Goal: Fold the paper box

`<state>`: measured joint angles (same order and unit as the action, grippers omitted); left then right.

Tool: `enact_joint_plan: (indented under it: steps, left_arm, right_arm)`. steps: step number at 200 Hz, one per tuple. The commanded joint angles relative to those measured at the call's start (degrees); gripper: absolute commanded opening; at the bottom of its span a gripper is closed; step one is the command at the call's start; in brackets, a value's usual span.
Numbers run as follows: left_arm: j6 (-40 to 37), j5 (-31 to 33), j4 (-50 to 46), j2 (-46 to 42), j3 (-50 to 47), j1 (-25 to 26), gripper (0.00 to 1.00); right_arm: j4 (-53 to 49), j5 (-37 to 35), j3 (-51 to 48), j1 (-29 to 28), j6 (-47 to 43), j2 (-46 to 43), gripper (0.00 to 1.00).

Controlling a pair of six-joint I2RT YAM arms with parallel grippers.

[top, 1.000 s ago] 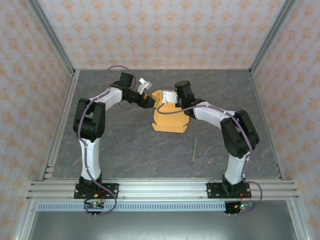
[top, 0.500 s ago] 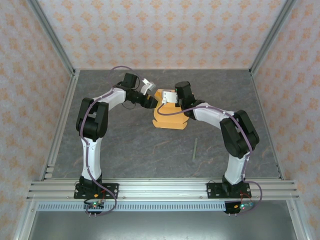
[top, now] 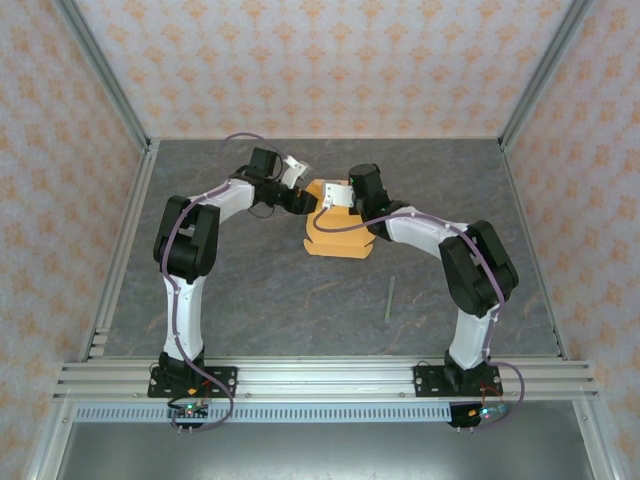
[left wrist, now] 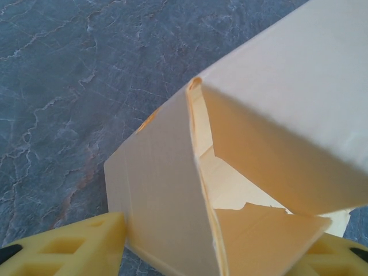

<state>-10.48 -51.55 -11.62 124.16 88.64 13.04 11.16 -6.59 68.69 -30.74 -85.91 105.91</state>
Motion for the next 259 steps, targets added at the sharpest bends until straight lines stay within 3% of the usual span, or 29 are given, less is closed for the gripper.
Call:
enact_joint_plan:
  steps: [1,44,160,259]
  left_arm:
    - [0.2,0.9,2.2,-0.8,-0.4,0.4,0.57]
    - [-0.9,-0.8,3.2,-1.5,-2.5,0.5,0.61]
    - [-2.1,-3.7,2.6,-1.9,-3.5,0.4,0.62]
    - [1.2,0.5,5.9,-1.7,-3.9,0.2,0.57]
  right_arm:
    - [4.7,-1.7,-2.2,-0.8,-1.5,-0.6,0.00]
    - [6.2,-3.7,-2.1,-1.2,-0.9,0.4,0.00]
    - [11.7,-8.3,-3.3,-2.6,-1.8,2.7,0.00]
    - [21.8,-7.9,-8.9,-3.2,-5.6,3.5,0.00]
